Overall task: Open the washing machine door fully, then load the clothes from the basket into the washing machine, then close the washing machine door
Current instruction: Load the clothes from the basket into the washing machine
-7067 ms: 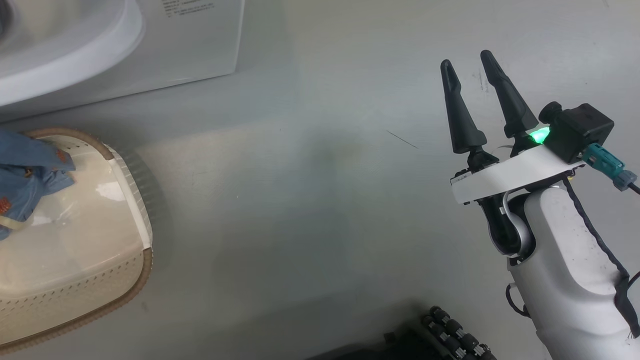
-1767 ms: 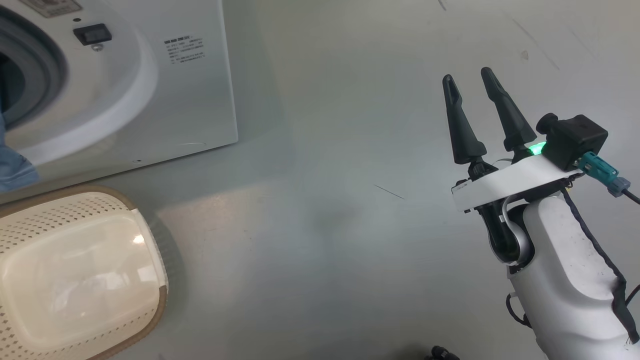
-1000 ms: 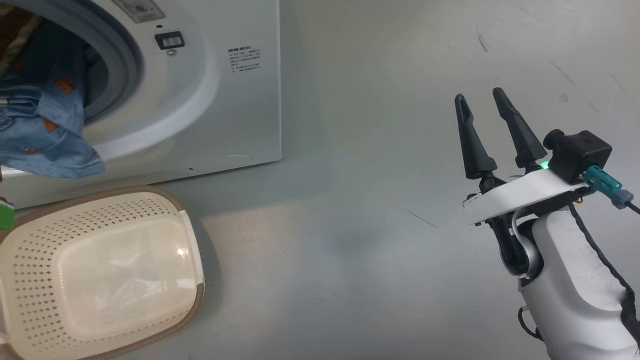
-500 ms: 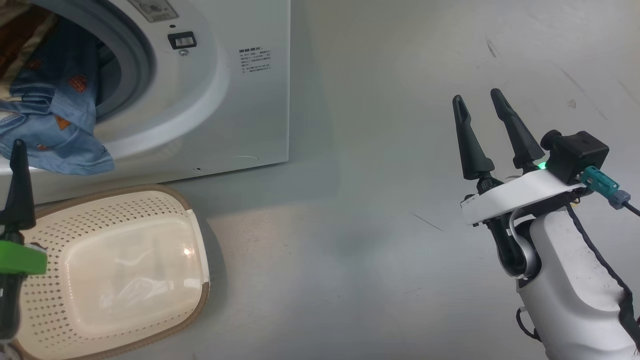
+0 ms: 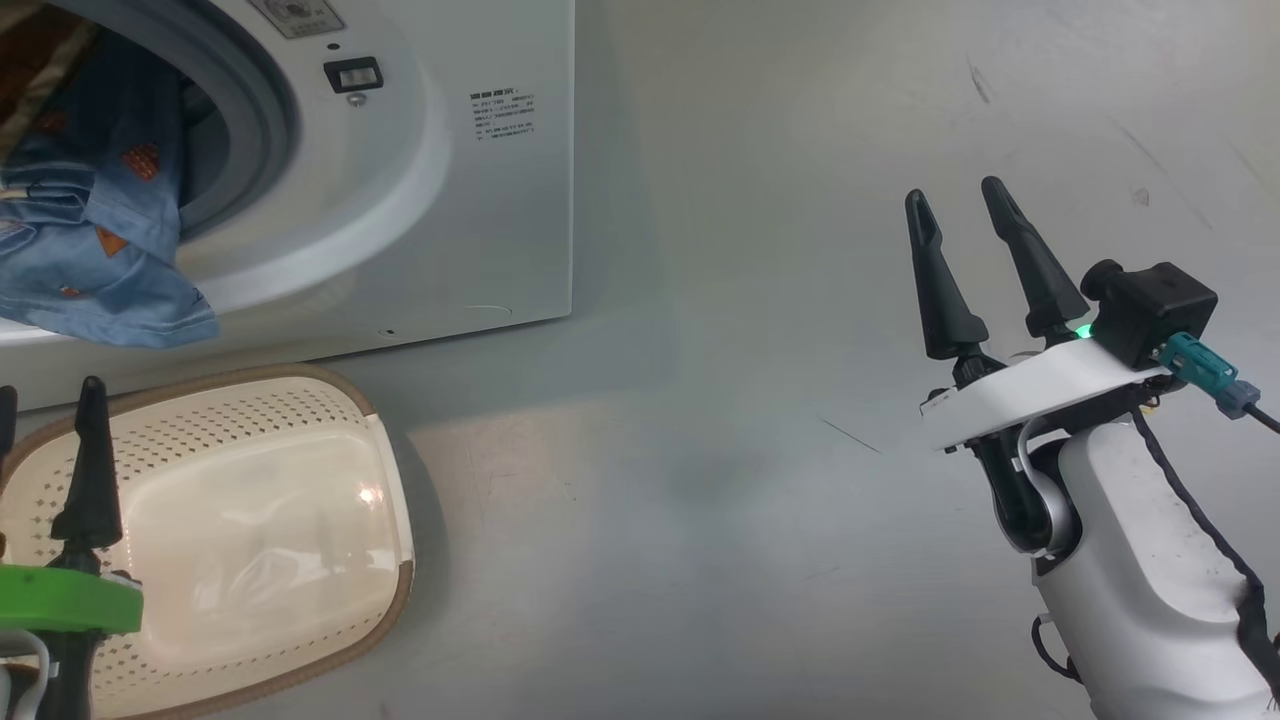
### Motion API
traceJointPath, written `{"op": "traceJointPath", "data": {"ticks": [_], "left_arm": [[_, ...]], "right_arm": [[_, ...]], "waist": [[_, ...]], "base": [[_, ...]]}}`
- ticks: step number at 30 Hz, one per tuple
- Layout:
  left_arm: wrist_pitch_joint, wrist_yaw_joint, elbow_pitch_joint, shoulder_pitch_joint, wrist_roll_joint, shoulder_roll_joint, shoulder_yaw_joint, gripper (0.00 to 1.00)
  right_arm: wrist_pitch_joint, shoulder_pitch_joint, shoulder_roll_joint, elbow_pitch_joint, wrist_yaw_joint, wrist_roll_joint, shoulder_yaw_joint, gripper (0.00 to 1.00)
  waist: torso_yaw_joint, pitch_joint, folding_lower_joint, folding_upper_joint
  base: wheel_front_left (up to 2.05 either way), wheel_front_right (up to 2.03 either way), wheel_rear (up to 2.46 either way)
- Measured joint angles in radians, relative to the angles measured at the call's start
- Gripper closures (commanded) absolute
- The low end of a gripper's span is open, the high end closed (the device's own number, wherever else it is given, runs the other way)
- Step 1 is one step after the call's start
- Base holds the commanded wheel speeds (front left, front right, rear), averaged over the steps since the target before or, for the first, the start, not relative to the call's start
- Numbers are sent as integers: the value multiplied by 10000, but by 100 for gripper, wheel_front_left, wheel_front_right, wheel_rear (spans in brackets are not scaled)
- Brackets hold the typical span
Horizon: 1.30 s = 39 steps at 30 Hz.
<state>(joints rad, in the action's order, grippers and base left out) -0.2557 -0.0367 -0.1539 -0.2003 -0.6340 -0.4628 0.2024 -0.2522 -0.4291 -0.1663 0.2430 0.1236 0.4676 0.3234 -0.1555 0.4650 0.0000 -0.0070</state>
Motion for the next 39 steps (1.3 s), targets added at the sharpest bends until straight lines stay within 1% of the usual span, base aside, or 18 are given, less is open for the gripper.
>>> {"op": "traceJointPath", "data": {"ticks": [9,14,18,21,25,35,39], "left_arm": [[0,-2,280,216,111,88,-263,0],[0,-38,207,219,82,155,-374,0],[0,-67,-107,218,-38,169,-372,0],[2,-228,-370,203,-332,205,-410,0],[107,-288,-736,127,-627,205,-441,0],[779,-504,-1712,-988,-922,199,-368,0],[982,-575,-2157,-1244,-1227,136,-405,0]], "right_arm": [[0,-3,4,-17,0,2,81,0],[0,-5,10,-21,0,2,86,0],[0,-13,21,-21,0,23,109,0],[0,-25,44,-21,0,61,142,0],[0,-32,59,-19,0,63,192,0],[0,-60,90,-17,0,63,297,0],[0,-77,173,-13,0,81,437,0]], "waist": [[-22,140,0,0],[-57,198,0,0],[-87,241,0,0],[-115,273,0,0],[-157,315,0,0],[-332,424,0,0],[-467,476,0,0]], "base": [[0,0,0],[0,0,0],[0,0,0],[0,0,0],[0,0,0],[0,0,0],[0,0,0]]}}
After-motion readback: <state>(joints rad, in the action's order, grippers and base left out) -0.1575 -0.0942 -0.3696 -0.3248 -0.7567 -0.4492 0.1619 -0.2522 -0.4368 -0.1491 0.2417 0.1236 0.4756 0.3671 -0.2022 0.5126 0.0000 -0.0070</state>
